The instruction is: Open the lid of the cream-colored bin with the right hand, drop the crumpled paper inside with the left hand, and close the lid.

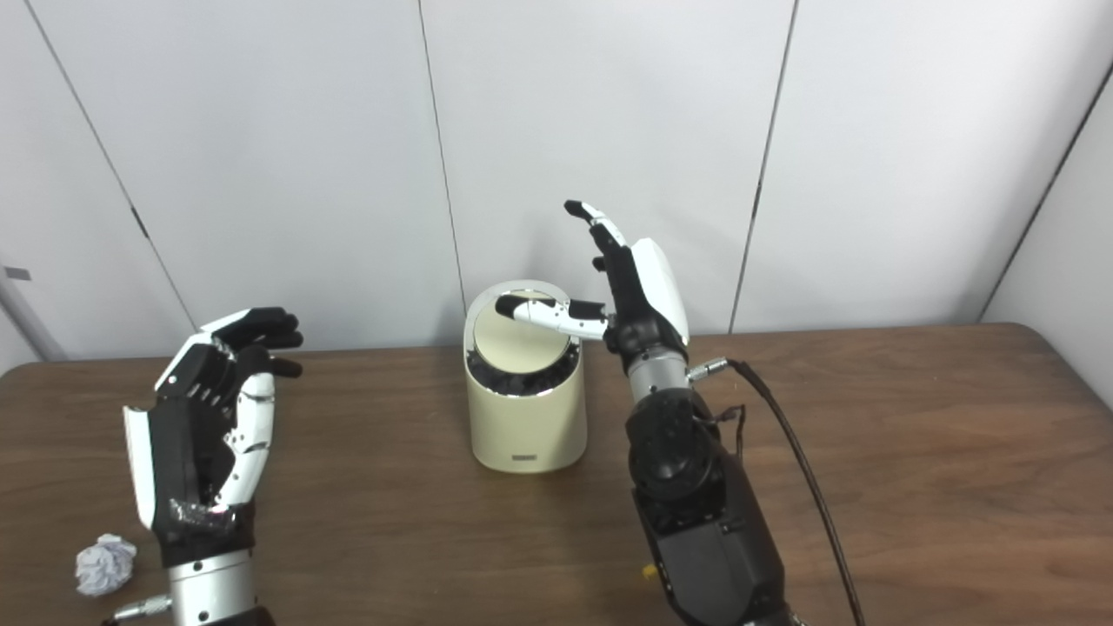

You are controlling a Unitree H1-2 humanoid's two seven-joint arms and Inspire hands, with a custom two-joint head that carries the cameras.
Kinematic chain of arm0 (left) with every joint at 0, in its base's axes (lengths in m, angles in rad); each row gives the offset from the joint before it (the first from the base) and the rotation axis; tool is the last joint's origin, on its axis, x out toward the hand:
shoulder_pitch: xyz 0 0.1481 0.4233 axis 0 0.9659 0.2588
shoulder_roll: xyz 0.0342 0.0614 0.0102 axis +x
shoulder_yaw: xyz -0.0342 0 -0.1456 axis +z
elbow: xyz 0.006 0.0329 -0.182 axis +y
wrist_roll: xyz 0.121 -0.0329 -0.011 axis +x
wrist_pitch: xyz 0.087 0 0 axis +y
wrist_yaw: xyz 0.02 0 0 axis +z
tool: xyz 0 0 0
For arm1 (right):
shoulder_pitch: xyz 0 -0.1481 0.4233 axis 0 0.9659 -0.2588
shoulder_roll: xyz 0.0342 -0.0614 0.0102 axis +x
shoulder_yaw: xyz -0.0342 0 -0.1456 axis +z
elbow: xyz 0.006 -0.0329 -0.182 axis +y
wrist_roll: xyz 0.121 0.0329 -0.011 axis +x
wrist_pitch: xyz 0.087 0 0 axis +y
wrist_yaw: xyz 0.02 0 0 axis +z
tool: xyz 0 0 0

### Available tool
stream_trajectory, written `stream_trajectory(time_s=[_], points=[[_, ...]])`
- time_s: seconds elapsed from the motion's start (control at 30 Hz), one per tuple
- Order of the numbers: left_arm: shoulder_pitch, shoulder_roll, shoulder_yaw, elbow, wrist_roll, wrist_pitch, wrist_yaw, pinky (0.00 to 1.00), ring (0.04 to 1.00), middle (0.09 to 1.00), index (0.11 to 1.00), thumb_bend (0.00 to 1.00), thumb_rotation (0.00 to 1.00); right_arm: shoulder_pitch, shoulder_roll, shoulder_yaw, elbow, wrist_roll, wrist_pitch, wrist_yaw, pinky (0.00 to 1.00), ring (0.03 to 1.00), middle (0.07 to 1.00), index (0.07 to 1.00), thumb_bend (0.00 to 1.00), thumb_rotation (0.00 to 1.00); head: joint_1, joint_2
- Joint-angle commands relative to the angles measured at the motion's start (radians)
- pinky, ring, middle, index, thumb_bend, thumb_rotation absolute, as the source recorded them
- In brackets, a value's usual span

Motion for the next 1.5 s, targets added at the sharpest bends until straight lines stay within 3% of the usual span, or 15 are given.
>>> stream_trajectory(time_s=[0.0, 0.27, 0.7, 1.0, 1.3, 1.47], points=[[-0.029, -0.005, -0.006, -0.022, 0.000, -0.027, 0.003, 0.51, 0.624, 0.653, 0.639, 0.25, 0.50, -0.058, -0.009, 0.006, -0.012, -0.018, -0.003, -0.012, 0.78, 0.911, 0.945, 0.914, 0.99, 0.35, 0.002, 0.000], [-0.030, -0.008, -0.005, -0.028, -0.007, -0.022, 0.003, 0.51, 0.620, 0.654, 0.636, 0.25, 0.48, -0.038, -0.034, 0.028, 0.040, -0.033, 0.032, -0.020, 0.71, 0.871, 0.931, 0.915, 1.00, 0.28, 0.002, 0.002], [-0.029, -0.011, -0.009, -0.038, -0.001, -0.014, 0.000, 0.51, 0.621, 0.655, 0.637, 0.25, 0.48, -0.019, -0.057, 0.048, 0.060, -0.050, 0.056, -0.020, 0.78, 0.913, 0.946, 0.927, 1.00, 0.27, 0.005, 0.013], [-0.030, -0.017, -0.013, -0.040, 0.006, -0.013, 0.004, 0.52, 0.623, 0.653, 0.636, 0.25, 0.48, 0.012, -0.048, 0.055, 0.106, -0.052, 0.048, -0.063, 0.80, 0.925, 0.949, 0.920, 0.98, 0.27, 0.008, 0.016], [-0.032, -0.017, -0.012, -0.042, 0.013, -0.016, 0.005, 0.51, 0.617, 0.648, 0.632, 0.25, 0.49, 0.017, -0.032, 0.072, 0.040, -0.053, 0.077, -0.058, 0.82, 0.946, 0.970, 0.942, 0.97, 0.35, 0.014, 0.016], [-0.033, -0.016, -0.011, -0.046, 0.003, -0.012, 0.002, 0.52, 0.618, 0.646, 0.632, 0.27, 0.50, 0.025, -0.022, 0.103, -0.021, -0.072, 0.070, -0.059, 0.73, 0.909, 0.960, 0.929, 0.97, 0.37, 0.014, 0.014]])
